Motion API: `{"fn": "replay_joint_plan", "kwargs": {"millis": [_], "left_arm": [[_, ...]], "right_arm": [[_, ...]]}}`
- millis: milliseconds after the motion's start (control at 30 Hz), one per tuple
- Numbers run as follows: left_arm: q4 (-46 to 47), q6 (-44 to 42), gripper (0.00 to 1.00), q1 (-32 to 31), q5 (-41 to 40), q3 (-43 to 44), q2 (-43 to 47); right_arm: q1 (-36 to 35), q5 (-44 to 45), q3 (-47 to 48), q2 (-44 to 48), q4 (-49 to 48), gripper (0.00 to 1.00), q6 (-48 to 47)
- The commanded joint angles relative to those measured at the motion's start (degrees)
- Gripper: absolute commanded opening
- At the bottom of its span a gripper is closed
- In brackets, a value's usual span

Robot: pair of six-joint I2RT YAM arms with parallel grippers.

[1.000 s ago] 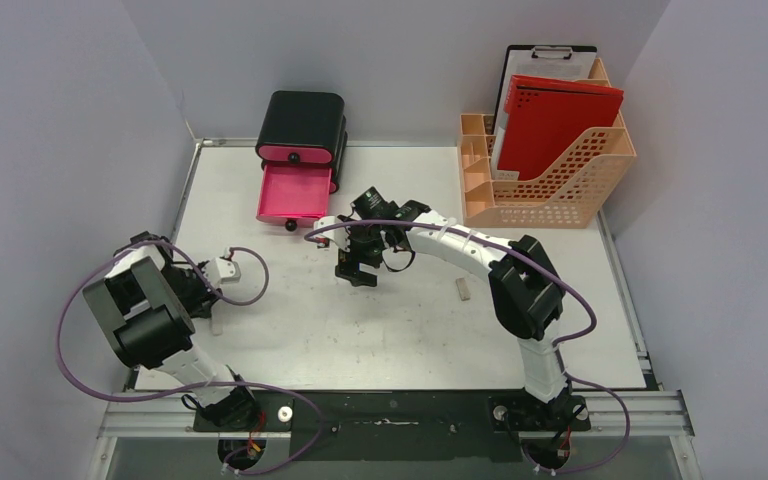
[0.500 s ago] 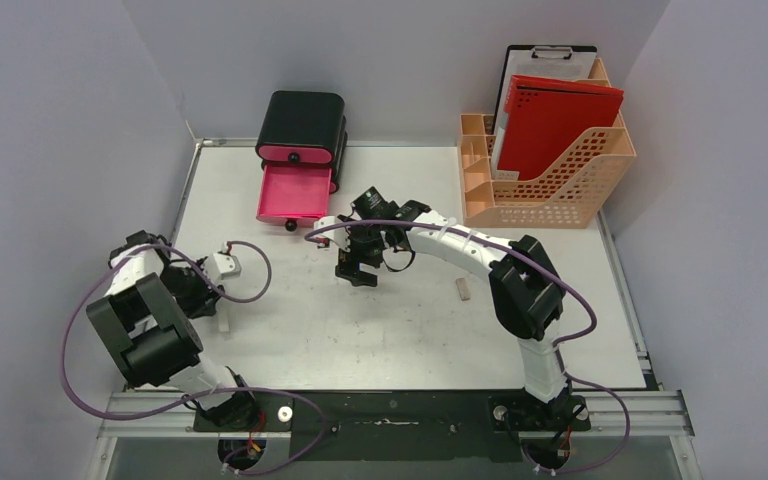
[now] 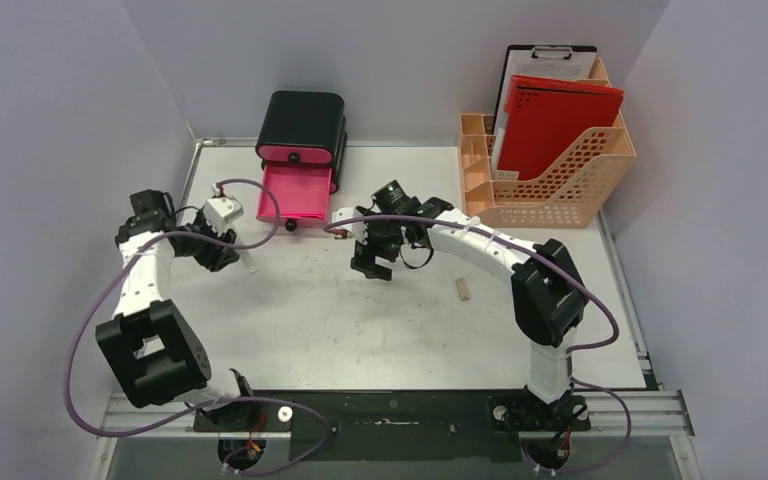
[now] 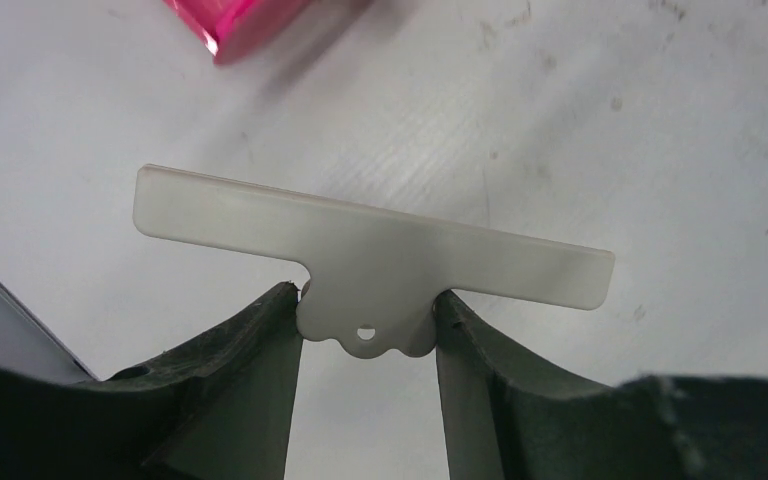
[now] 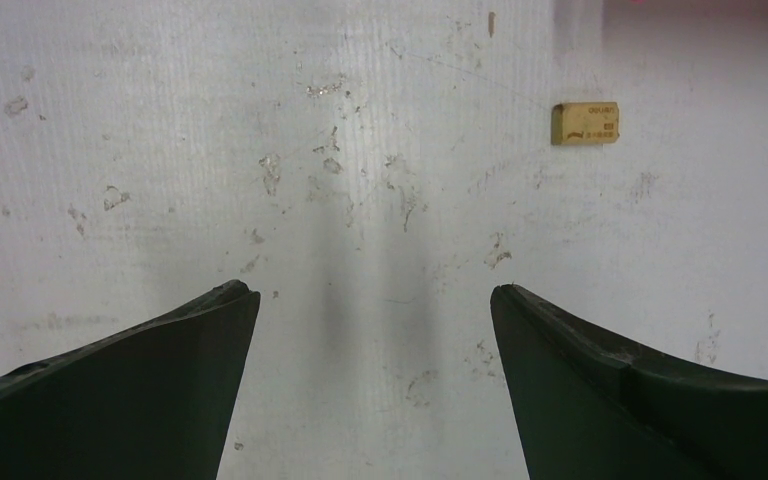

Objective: Organize the desk
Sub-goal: Pick up the stationery from the center of the board, then place the stationery in the drawer.

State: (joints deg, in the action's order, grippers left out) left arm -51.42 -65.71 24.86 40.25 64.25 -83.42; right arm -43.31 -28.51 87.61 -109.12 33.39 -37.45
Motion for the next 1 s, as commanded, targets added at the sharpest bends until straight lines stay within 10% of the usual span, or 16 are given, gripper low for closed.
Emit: {"fn": "replay_joint_plan", "kwargs": {"millis": [0,400,967], "left_arm": [[19.95,23.66,0.0,-7.98,-1.78,-0.87,5.39],[31.49,52.3,0.0,-23.43,-17.33,13.86,-9.05],[30.17,67.97,0.0,-29.55,-32.33,28.37,-25.23]], "right_arm": [[1.68,-0.48,-2.28,5.58,-3.51,0.9,-0.07],[8.34,-0.96,-8.16,11.0,-9.58,0.9,4.59],[12.11,-3.18,-11.72,13.34,-13.1,0.9,5.77]]}}
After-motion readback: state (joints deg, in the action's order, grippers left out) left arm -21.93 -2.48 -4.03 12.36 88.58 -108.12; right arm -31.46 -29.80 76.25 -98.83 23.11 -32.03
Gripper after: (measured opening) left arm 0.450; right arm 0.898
